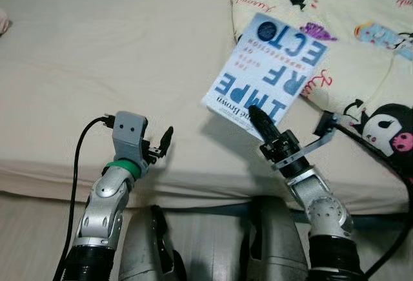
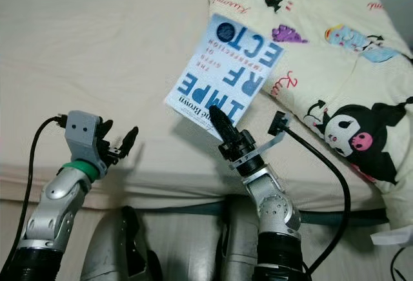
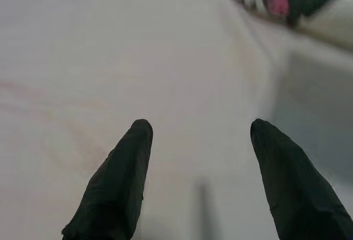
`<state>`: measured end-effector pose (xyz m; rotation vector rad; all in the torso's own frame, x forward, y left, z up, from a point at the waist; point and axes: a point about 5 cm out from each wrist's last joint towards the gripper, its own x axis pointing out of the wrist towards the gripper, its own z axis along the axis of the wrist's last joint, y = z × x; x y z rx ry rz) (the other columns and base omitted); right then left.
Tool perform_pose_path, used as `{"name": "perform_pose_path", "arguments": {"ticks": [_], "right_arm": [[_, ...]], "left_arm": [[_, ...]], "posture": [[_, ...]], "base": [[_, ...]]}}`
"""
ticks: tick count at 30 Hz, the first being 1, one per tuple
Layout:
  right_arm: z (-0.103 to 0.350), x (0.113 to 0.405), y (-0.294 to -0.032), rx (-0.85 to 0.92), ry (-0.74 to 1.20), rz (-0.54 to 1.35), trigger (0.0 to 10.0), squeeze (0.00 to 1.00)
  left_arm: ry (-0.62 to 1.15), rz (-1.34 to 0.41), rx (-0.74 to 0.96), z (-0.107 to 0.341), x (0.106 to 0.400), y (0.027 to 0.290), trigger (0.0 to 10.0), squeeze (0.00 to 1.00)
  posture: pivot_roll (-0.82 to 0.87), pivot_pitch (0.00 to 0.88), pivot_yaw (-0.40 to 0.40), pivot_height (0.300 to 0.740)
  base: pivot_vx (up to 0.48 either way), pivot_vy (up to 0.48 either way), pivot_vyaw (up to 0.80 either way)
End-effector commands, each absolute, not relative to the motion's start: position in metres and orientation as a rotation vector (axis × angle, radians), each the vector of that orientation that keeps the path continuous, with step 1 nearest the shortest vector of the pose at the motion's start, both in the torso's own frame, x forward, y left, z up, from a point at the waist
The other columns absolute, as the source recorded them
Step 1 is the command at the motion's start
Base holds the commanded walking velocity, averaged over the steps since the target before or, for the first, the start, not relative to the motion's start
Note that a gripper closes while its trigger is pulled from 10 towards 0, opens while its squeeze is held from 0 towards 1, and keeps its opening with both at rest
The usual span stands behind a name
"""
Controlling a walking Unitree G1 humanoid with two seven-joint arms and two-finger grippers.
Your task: Clean up the room
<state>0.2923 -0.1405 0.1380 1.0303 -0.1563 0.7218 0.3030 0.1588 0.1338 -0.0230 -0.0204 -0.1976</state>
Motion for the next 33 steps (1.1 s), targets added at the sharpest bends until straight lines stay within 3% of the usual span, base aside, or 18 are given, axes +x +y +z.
{"name": "perform_pose_path", "arguments": {"ticks": [1, 11, 33], "right_arm": [[0.144, 0.288, -0.14, 1.063, -0.172, 0.744, 10.0, 0.0], [0.145, 0.284, -0.137, 1.043, -0.122, 0.681, 10.0, 0.0], [0.149, 0.286, -0.139, 1.043, -0.123, 0.667, 10.0, 0.0]], "left_arm": [[-0.022, -0.174, -0.051, 0.136, 0.301, 0.162, 10.0, 0.0], [-0.024, -0.154, -0.079, 0.141, 0.297, 0.157, 10.0, 0.0], [-0.05, -0.215, -0.082, 0.152, 0.31, 0.131, 10.0, 0.0]], "posture": [[-0.03, 0.061, 0.048, 0.52], [-0.02, 0.052, 0.029, 0.52], [-0.03, 0.037, 0.029, 0.615]], "base": [[0.0, 0.0, 0.0], [0.0, 0.0, 0.0], [0.0, 0.0, 0.0]]}}
